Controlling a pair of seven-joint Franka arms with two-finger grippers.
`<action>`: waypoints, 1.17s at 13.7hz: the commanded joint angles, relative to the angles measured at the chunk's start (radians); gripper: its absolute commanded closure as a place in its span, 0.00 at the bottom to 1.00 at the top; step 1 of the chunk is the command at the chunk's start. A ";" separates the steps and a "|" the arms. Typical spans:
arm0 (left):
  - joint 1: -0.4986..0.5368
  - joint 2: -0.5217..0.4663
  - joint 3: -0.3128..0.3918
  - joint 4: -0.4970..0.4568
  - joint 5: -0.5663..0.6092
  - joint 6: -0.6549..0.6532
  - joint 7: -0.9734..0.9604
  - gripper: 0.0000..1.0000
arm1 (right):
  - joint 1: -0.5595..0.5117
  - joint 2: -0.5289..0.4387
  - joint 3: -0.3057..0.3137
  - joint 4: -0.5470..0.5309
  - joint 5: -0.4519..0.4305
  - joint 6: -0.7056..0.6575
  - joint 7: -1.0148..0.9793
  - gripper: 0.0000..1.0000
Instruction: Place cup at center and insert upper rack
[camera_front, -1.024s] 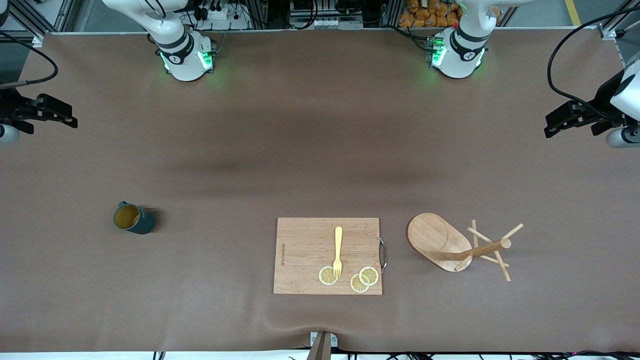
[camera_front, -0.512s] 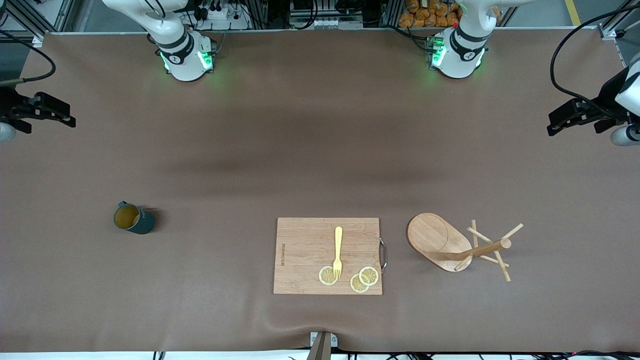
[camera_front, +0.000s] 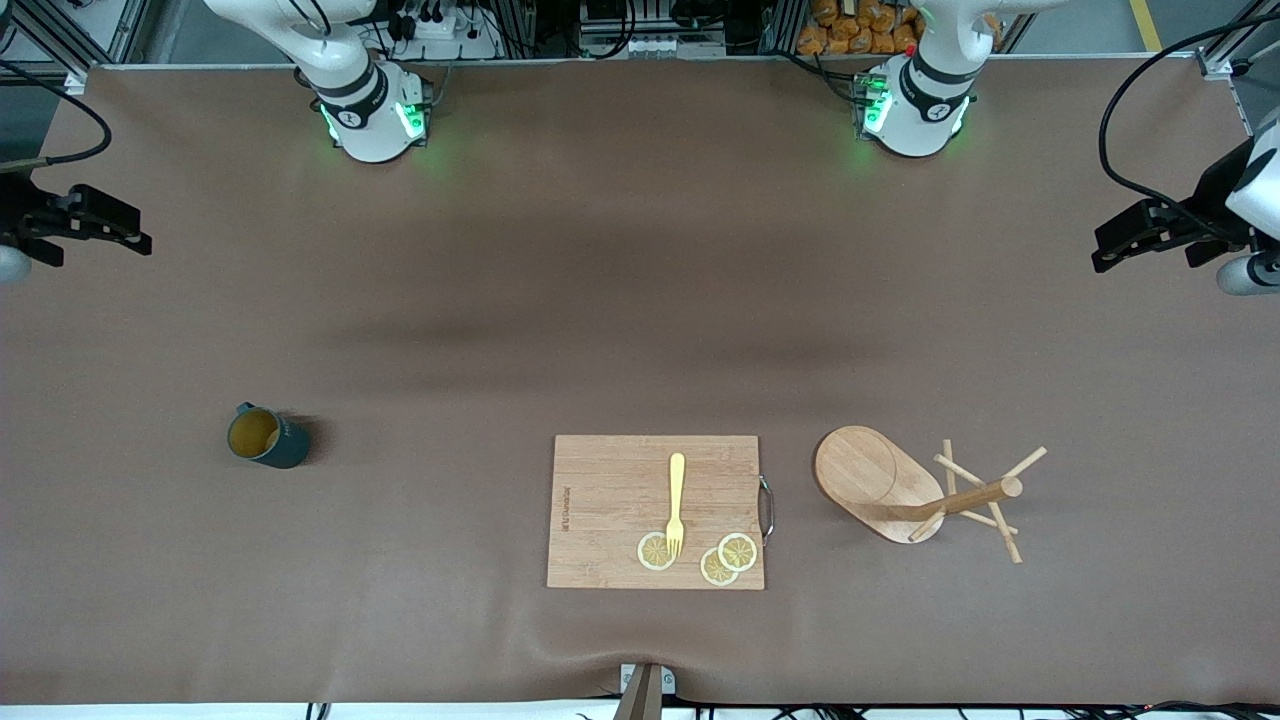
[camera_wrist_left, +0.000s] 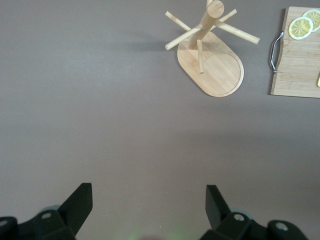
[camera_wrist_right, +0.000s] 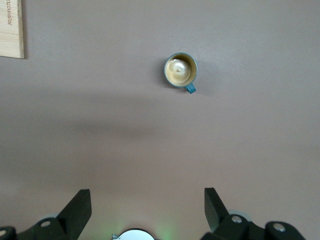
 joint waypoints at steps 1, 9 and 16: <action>0.006 0.002 -0.004 0.011 0.016 -0.016 -0.005 0.00 | -0.009 -0.012 0.003 0.003 0.015 -0.016 0.030 0.00; 0.005 -0.001 0.001 0.017 0.016 -0.021 -0.014 0.00 | -0.009 -0.010 0.003 0.003 0.015 -0.021 0.056 0.00; 0.000 0.001 -0.005 0.019 0.005 -0.021 -0.016 0.00 | -0.011 -0.010 0.005 0.002 0.017 -0.032 0.070 0.00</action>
